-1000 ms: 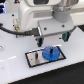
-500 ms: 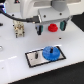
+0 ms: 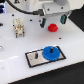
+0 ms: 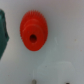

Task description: Insert the blue gear onto the right peg, followed by the red gear

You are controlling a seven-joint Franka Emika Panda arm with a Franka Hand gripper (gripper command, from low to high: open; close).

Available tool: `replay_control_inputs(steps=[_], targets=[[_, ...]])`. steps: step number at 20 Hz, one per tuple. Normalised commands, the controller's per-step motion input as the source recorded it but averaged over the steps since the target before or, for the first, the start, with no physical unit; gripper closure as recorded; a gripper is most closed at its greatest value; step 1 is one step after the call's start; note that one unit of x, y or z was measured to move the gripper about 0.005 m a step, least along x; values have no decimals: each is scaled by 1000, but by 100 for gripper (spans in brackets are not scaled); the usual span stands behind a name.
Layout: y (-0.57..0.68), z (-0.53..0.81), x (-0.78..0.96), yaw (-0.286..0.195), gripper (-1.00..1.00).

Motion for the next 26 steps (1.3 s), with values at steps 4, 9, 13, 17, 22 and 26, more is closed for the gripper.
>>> replay_control_inputs(steps=[4,9,13,17,22,26], targets=[[293,-311,-328,0,-100],[130,-418,-256,0,-100],[7,-379,-346,0,-100],[-15,-271,-382,0,-100],[-49,-185,-418,0,100],[-4,-114,-390,0,100]])
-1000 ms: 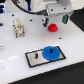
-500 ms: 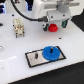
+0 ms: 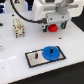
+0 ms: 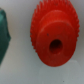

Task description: Insert the blue gear onto the right peg, followed by the red gear

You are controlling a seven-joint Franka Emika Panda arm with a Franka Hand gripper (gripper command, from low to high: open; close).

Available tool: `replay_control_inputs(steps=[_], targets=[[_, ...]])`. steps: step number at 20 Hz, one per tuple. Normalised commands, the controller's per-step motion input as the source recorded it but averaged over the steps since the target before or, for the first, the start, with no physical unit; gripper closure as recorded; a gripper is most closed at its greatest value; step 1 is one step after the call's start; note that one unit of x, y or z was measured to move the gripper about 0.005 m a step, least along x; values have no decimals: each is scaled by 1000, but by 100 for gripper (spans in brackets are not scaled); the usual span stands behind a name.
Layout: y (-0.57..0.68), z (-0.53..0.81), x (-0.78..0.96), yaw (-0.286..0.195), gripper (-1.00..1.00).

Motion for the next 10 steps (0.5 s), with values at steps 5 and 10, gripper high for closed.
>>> replay_control_inputs(steps=[5,10], targets=[[10,-22,-273,0,100],[14,437,86,0,100]])
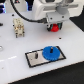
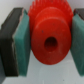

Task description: Insert the blue gear onto the right peg, followed by the red gear

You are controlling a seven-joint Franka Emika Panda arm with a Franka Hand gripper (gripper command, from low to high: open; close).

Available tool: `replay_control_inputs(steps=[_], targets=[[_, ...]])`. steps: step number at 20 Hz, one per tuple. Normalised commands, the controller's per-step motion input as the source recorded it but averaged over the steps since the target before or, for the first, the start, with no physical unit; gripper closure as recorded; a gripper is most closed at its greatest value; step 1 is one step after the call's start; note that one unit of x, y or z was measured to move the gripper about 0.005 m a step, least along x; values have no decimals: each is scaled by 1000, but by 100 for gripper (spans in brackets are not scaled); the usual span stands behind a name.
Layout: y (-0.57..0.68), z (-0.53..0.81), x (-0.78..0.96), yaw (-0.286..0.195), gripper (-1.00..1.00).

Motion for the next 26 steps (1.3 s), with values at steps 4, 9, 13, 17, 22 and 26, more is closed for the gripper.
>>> replay_control_inputs(steps=[4,9,13,17,22,26], targets=[[-70,687,415,0,100],[-256,592,648,0,100],[-312,494,697,0,100],[-312,357,718,0,100],[-265,260,773,0,100],[-176,225,800,0,100]])
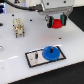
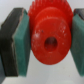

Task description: Insert the blue gear onto the right peg, followed by the red gear

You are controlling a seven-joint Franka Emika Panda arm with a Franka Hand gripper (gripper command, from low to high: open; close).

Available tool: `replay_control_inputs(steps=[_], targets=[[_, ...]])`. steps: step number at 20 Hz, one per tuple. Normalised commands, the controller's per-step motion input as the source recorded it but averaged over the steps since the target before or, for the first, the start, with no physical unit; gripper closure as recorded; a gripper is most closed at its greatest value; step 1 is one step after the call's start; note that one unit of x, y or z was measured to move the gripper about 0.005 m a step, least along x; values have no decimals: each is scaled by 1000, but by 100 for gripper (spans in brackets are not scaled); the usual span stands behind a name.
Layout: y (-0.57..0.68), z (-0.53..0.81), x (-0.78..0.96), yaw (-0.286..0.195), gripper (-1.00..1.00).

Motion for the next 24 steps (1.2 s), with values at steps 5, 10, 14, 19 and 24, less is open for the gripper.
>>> replay_control_inputs(steps=[5,10,14,19,24], targets=[[-165,203,786,0,100],[-203,183,786,0,100],[-189,134,737,0,100],[-178,30,617,0,100],[-123,-55,317,0,100]])
